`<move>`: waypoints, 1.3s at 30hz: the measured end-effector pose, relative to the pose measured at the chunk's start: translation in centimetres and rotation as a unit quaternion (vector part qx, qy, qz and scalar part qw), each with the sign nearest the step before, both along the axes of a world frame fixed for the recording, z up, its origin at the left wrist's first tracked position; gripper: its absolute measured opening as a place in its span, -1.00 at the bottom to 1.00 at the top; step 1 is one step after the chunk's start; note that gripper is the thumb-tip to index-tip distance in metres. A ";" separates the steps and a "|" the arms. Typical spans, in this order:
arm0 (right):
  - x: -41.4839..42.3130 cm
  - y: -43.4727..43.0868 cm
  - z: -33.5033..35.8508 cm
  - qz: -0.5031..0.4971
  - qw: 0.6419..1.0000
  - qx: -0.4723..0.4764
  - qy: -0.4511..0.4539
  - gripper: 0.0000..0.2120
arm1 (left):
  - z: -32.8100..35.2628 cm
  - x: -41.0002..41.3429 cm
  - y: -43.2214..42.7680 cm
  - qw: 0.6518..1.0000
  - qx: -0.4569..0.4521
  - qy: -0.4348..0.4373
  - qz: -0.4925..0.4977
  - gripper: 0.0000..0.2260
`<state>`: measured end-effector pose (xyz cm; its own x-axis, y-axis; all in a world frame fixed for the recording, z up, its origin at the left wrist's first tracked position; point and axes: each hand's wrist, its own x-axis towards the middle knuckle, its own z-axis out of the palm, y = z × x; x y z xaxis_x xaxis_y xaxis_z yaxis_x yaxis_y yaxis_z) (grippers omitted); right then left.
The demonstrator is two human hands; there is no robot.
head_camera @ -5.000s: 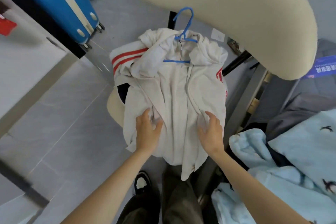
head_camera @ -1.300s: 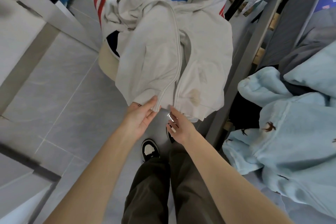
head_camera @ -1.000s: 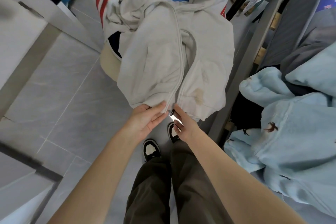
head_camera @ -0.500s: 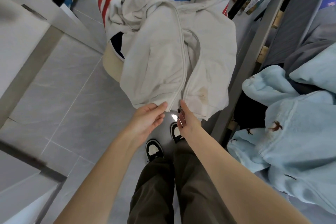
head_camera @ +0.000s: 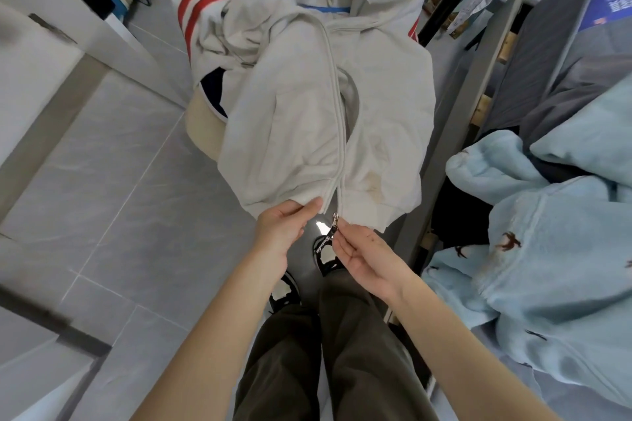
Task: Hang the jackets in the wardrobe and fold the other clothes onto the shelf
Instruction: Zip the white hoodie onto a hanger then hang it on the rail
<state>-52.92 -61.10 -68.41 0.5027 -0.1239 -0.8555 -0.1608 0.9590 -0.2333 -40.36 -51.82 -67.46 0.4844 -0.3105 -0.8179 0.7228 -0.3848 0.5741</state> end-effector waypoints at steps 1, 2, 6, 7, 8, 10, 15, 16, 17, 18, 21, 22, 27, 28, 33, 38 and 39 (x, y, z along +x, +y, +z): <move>-0.3 -0.1 0.2 -0.006 1.000 0.008 -0.012 -0.91 | 0.0 -0.4 -0.2 1.000 0.000 0.005 0.001 -0.81; -0.6 -0.1 0.3 -0.011 1.000 0.013 -0.020 -0.91 | 0.0 -0.8 -0.3 1.000 0.001 0.010 0.003 -0.82; -0.8 -0.2 0.7 -0.026 0.999 0.020 -0.037 -0.91 | 0.2 -2.2 -0.8 0.999 0.005 0.034 0.021 -0.85; -0.7 -0.2 0.8 -0.027 0.999 0.021 -0.039 -0.90 | 0.2 -2.4 -0.9 0.999 0.008 0.037 0.030 -0.85; -0.6 -0.1 0.9 -0.029 0.999 0.020 -0.040 -0.90 | 0.1 -2.5 -0.9 0.998 0.011 0.038 0.039 -0.85; -0.4 0.0 1.0 -0.035 0.998 0.022 -0.042 -0.90 | 0.1 -2.7 -1.0 0.997 0.010 0.041 0.059 -0.85; 0.0 0.5 1.3 -0.034 0.998 0.020 -0.040 -0.91 | 0.3 -2.8 -1.2 0.994 -0.009 0.045 0.096 -0.81; 0.0 0.6 1.3 -0.039 0.998 0.022 -0.039 -0.90 | 0.3 -2.9 -1.3 0.995 -0.008 0.041 0.096 -0.80; 0.1 0.7 1.3 -0.048 0.998 0.024 -0.038 -0.88 | 0.4 -2.9 -1.4 0.995 -0.005 0.037 0.091 -0.81; 0.1 0.8 1.3 -0.056 0.997 0.025 -0.037 -0.84 | 0.4 -2.9 -1.5 0.996 -0.002 0.033 0.085 -0.82; 0.2 1.0 1.3 -0.067 0.997 0.022 -0.034 -0.79 | 0.3 -3.1 -1.6 0.996 -0.001 0.024 0.081 -0.80; 0.2 1.1 1.3 -0.071 0.997 0.025 -0.032 -0.80 | 0.4 -3.1 -1.6 0.996 0.000 0.021 0.082 -0.81; 0.4 1.0 1.2 -0.095 0.995 0.031 -0.023 -0.91 | 0.3 -3.3 -1.5 0.994 0.007 0.014 0.108 -0.84; 0.4 0.9 1.1 -0.091 0.995 0.028 -0.021 -0.90 | 0.3 -3.3 -1.5 0.993 0.007 0.019 0.113 -0.84; 0.4 0.3 1.1 -0.065 0.997 0.034 -0.009 -0.89 | 0.4 -3.5 -1.5 0.993 -0.014 0.043 0.109 -0.86; 0.4 0.0 1.4 -0.058 0.998 0.031 0.002 -0.90 | 0.1 -3.4 -1.3 0.997 0.007 -0.008 0.076 -0.82; 0.4 0.0 1.5 -0.059 0.998 0.028 0.008 -0.90 | 0.0 -3.4 -1.2 0.997 0.013 -0.031 0.066 -0.80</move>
